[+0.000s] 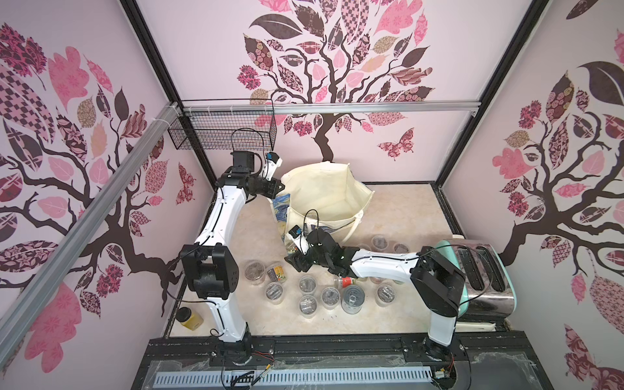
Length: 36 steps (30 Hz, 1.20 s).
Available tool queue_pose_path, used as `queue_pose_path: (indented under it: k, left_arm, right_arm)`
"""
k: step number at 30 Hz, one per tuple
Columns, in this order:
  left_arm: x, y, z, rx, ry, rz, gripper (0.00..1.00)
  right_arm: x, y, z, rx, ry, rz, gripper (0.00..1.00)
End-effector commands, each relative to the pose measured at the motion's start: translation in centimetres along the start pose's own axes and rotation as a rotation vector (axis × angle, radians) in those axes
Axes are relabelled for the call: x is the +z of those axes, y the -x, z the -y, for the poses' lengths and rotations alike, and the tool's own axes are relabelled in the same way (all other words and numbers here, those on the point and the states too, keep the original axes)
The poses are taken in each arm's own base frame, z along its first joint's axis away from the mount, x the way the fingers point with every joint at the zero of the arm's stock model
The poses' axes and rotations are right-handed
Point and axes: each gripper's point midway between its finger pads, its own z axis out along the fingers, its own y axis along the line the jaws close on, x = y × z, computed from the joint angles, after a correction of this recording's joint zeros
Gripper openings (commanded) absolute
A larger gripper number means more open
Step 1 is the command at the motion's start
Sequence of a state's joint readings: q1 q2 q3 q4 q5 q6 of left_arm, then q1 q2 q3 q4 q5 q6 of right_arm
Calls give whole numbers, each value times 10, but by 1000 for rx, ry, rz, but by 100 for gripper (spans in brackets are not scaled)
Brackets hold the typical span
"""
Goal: Take out the seed jars from the canvas bag
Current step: Place the seed jar at the center of the board.
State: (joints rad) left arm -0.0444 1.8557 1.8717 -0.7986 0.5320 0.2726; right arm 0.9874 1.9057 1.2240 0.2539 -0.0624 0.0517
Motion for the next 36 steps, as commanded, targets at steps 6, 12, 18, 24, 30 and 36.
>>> queue_pose_path:
  k: [6,12,18,24,30,36]
  left_arm:
    - [1,15,-5,6,-8,48,0]
    - [1,14,-3,3,-15,46,0]
    - [1,11,-2,8,-20,41,0]
    - [3,8,-3,9,-17,29,0]
    - [2,6,-3,13,-13,22,0]
    - [-3,2,1,39,-17,6,0]
  right_arm:
    - [36,-2,10,-91,-60,57,68]
    - [53,-21,17,-119,-83,18,70]
    - [58,-39,18,-120,-78,-17,73]
    - [57,-49,19,-120,-79,-35,79]
    - [39,-19,9,-83,-42,16,80]
    - [-12,39,-11,-34,30,123,80]
